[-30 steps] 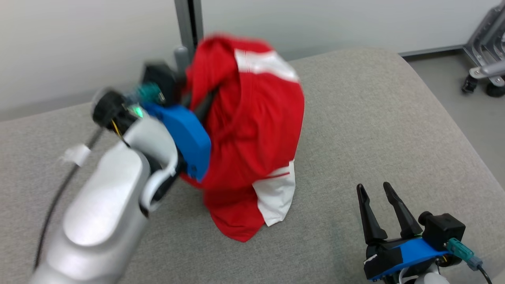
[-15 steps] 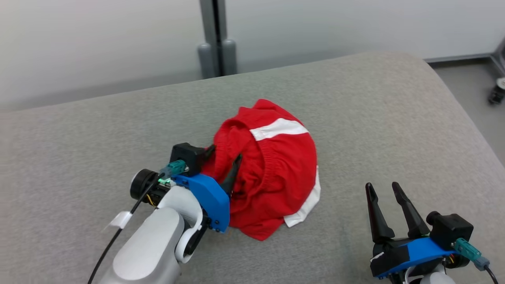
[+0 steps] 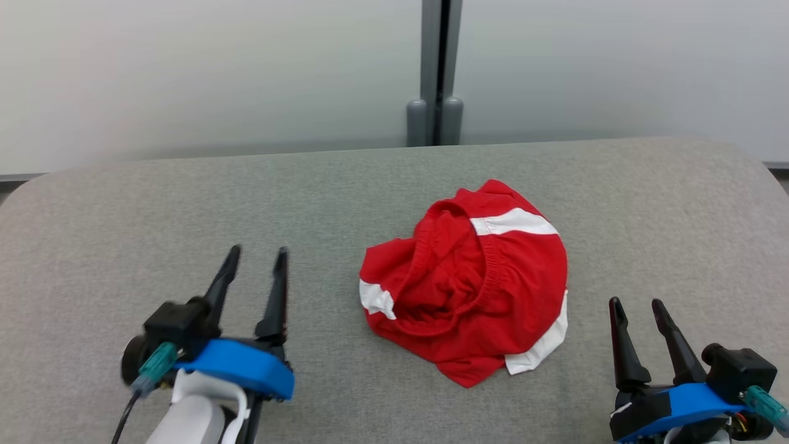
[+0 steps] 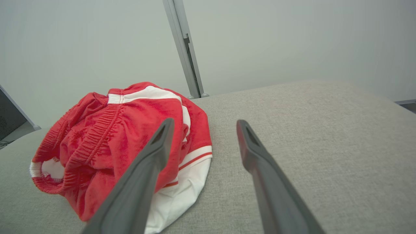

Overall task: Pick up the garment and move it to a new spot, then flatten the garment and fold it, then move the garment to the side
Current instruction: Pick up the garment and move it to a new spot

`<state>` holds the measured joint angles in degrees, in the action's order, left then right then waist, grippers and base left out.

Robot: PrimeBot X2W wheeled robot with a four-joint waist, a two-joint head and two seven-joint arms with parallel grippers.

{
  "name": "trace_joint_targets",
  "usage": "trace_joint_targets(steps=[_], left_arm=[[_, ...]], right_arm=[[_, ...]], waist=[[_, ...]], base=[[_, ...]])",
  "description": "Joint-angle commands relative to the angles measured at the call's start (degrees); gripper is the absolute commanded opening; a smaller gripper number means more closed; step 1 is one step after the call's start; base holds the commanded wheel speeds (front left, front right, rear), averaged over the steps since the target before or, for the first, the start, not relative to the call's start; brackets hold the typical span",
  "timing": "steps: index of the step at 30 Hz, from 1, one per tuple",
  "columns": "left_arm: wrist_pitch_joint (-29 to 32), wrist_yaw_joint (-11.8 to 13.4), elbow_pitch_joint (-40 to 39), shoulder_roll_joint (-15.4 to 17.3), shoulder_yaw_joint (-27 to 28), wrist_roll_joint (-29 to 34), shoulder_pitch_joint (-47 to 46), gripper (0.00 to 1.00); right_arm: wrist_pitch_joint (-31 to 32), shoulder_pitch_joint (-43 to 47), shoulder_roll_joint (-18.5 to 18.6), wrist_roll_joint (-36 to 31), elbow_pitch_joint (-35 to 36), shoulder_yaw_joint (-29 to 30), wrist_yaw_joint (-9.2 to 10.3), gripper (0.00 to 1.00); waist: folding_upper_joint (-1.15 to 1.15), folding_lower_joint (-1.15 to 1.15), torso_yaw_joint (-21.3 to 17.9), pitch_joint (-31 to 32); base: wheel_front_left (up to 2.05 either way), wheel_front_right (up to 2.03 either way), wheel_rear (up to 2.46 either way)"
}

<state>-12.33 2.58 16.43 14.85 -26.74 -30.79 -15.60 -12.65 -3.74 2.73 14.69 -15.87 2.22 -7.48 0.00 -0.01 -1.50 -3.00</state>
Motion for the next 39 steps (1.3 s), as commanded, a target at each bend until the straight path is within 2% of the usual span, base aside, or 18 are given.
trace_joint_targets(steps=[1,5,11,19,27,39], left_arm=[[-1.4,0.9,-1.2,0.5,1.7,-0.5,2.7,1.0],[-2.8,1.6,-3.5,0.6,5.4,0.1,7.3,1.0],[-2.9,1.0,-8.2,-1.0,11.4,6.7,13.7,1.0],[-2.9,0.4,-5.3,-2.7,16.0,12.4,18.1,1.0],[-2.9,-1.5,-1.4,-3.6,16.8,14.2,18.7,1.0],[-2.9,-2.3,-1.5,-4.1,18.3,15.3,17.3,1.0]], right_arm=[[0.4,0.8,0.3,-0.4,0.4,0.6,-0.03,1.0],[1.3,1.9,0.3,-0.7,1.3,1.6,-0.03,1.0],[2.3,2.9,0.3,-0.8,2.1,2.3,-0.03,1.0],[2.6,4.0,0.3,-1.3,1.9,2.4,-0.03,1.0],[3.2,4.8,0.3,-2.0,2.0,2.9,-0.03,1.0],[2.4,4.1,0.3,-1.4,1.2,2.5,-0.03,1.0]], waist=[[0.0,0.01,1.0,0.2],[0.0,0.01,2.8,1.2],[0.0,0.01,4.2,2.3],[0.0,0.01,4.4,3.3],[0.0,0.01,4.4,3.5],[0.0,0.01,3.9,3.2]], base=[[0.0,0.0,0.0],[0.0,0.0,0.0],[0.0,0.0,0.0],[0.0,0.0,0.0],[0.0,0.0,0.0],[0.0,0.0,0.0]])
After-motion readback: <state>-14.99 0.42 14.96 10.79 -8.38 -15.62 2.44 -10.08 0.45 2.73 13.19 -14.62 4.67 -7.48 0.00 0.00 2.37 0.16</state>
